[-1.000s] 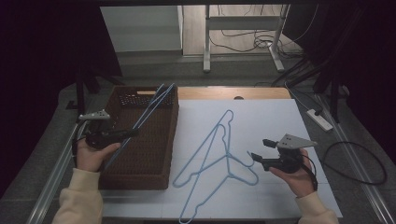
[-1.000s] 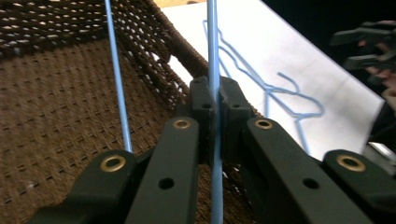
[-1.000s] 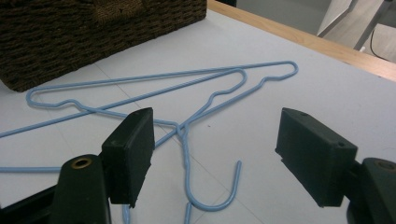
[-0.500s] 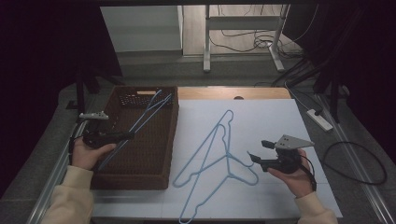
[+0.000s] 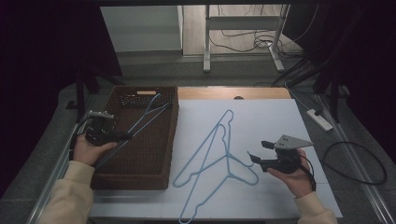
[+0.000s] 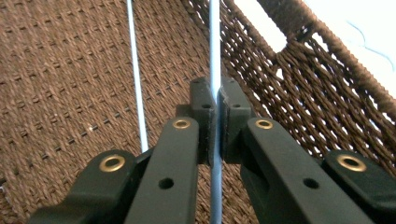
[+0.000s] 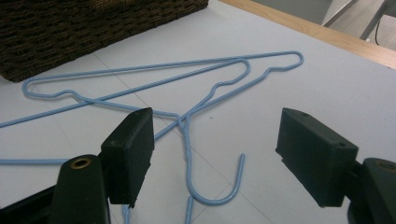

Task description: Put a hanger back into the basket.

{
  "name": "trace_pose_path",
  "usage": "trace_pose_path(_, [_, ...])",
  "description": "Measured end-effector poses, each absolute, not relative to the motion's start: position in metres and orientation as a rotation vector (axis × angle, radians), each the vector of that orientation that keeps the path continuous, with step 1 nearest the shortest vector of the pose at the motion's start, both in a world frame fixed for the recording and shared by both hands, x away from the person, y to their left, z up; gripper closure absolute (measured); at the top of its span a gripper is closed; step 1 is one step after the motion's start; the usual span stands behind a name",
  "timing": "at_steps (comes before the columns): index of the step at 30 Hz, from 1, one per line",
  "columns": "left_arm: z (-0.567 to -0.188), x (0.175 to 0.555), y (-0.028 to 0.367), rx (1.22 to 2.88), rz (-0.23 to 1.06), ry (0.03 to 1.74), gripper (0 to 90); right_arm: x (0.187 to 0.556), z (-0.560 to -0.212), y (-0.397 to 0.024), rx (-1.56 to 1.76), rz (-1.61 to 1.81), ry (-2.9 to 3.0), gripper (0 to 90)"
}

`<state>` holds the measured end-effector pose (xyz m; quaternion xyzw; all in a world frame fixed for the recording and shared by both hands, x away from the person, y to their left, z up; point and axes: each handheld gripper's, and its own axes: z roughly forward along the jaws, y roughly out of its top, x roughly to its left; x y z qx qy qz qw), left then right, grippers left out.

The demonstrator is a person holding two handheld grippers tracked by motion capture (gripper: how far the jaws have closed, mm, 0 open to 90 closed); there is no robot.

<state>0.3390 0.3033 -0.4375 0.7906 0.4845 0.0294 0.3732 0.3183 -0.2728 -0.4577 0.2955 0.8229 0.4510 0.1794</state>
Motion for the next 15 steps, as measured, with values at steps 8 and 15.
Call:
trace_pose_path(8, [-0.443,0.34,0.31,2.061,0.156,1.383,85.5,0.318,-0.458,-0.272,0.836,1.273,2.331,28.4])
trace_pose_path(15, [-0.448,0.341,0.312,2.092,0.195,1.442,85.6,0.318,-0.459,-0.271,0.838,1.268,2.334,28.3])
